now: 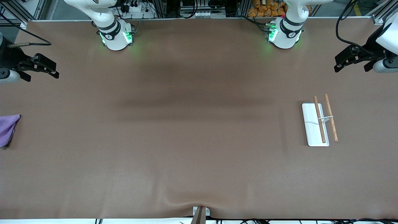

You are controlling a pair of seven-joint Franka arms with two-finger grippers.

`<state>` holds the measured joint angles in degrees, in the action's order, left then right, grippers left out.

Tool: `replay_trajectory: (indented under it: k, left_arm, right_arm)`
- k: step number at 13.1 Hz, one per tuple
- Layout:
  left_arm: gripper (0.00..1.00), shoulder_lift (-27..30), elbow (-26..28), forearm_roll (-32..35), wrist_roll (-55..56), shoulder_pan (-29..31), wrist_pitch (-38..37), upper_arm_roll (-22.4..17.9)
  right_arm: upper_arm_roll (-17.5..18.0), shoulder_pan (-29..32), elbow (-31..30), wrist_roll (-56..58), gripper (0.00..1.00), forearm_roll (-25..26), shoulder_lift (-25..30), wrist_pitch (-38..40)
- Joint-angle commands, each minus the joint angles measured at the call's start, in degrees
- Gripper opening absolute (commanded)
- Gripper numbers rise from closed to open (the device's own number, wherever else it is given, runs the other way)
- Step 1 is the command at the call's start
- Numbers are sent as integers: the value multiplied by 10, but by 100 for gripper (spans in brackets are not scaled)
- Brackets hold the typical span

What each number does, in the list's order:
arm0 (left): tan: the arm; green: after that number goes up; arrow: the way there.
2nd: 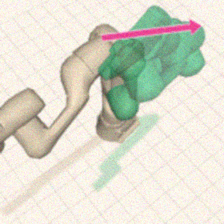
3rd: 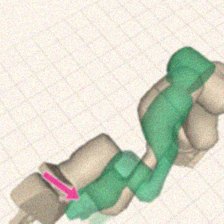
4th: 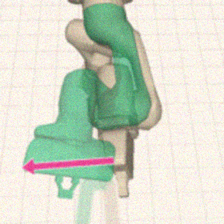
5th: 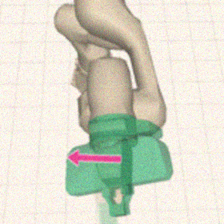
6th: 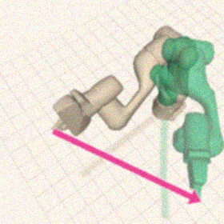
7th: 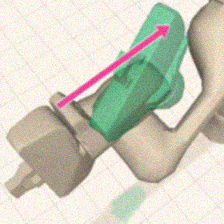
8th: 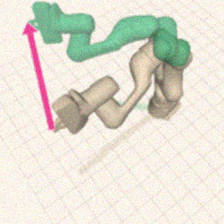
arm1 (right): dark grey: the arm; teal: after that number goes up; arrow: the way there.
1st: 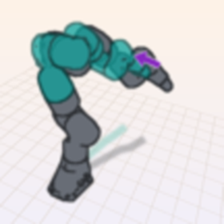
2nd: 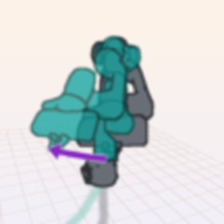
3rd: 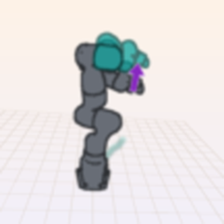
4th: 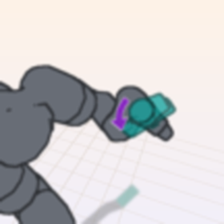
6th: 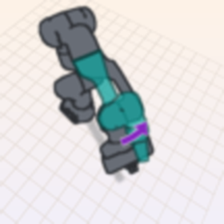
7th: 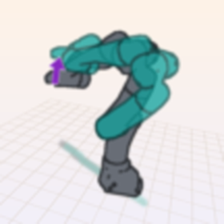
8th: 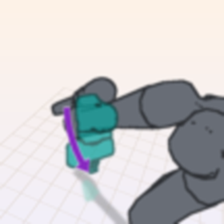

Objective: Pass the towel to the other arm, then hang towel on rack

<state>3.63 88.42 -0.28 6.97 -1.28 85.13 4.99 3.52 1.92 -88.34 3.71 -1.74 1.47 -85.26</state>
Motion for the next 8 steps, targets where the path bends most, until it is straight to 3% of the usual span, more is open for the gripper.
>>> replay_trajectory:
  k: [1, 8]
  left_arm:
    - [100, 1, -7, -3, -5, 4, -5, 2]
    - [100, -1, -5, -9, -9, 6, -5, -2]
  right_arm:
    - [-1, 3, -14, 5, 100, 2, 15, -6]
    - [-4, 21, -9, 8, 100, 3, -7, -7]
